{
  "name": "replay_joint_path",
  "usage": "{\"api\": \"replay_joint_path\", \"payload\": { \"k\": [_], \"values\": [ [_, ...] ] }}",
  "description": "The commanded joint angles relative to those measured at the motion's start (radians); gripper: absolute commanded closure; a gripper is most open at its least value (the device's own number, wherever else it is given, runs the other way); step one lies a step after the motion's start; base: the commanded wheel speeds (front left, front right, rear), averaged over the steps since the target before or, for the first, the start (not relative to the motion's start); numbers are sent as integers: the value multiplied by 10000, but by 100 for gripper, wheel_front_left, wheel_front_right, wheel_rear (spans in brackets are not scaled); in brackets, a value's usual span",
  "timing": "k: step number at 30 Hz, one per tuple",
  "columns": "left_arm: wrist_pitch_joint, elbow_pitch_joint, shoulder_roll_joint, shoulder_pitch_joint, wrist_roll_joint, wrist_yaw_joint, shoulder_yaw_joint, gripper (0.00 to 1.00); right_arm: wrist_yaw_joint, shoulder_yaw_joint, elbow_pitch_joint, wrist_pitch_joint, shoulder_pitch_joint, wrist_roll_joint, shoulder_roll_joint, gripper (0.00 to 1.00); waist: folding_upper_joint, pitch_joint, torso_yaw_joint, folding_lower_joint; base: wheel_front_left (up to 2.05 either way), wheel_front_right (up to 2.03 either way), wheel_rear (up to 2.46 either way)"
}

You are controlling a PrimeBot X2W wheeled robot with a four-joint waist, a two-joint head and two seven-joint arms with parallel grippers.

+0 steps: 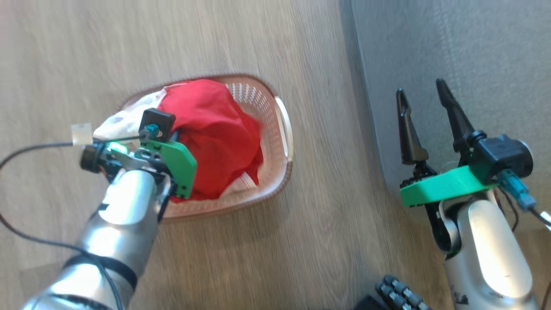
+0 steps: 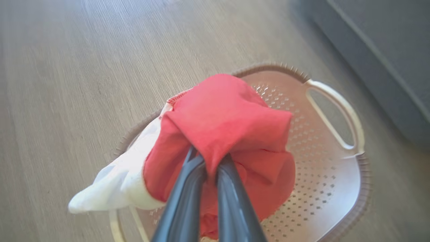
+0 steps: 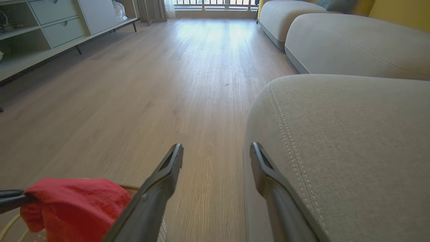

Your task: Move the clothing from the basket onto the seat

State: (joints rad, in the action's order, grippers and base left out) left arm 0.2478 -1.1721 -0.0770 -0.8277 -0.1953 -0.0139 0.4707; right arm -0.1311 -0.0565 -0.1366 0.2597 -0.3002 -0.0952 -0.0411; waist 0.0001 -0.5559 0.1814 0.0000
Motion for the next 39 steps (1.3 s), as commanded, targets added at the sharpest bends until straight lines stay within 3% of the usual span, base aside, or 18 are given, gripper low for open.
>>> {"api": "replay_joint_path", "payload": {
  "k": [1,17,24,30,39],
  "values": [
    [134,554,-158,313,-180,63,-421,100,4,-198,202,21,226,75,-91,0,-1,801,-324,0,0,0,0],
    [138,4645,176,2947,-222,-15,-1883,100,4,-28,-94,21,1010,-802,-91,0,-1,3226,-955,0,0,0,0],
    [139,6409,258,3864,-185,-202,-2679,100,4,-96,672,21,1425,-522,-91,0,-1,4190,-1335,0,0,0,0],
    [139,7719,264,4443,-673,-248,-2883,100,4,42,1399,21,1814,-96,-91,0,-1,4737,-1473,0,0,0,0],
    [139,9828,266,4713,-841,-317,-2954,100,4,-57,1500,21,2220,-629,-91,0,-1,5081,-1600,0,0,0,0]
  ]
}}
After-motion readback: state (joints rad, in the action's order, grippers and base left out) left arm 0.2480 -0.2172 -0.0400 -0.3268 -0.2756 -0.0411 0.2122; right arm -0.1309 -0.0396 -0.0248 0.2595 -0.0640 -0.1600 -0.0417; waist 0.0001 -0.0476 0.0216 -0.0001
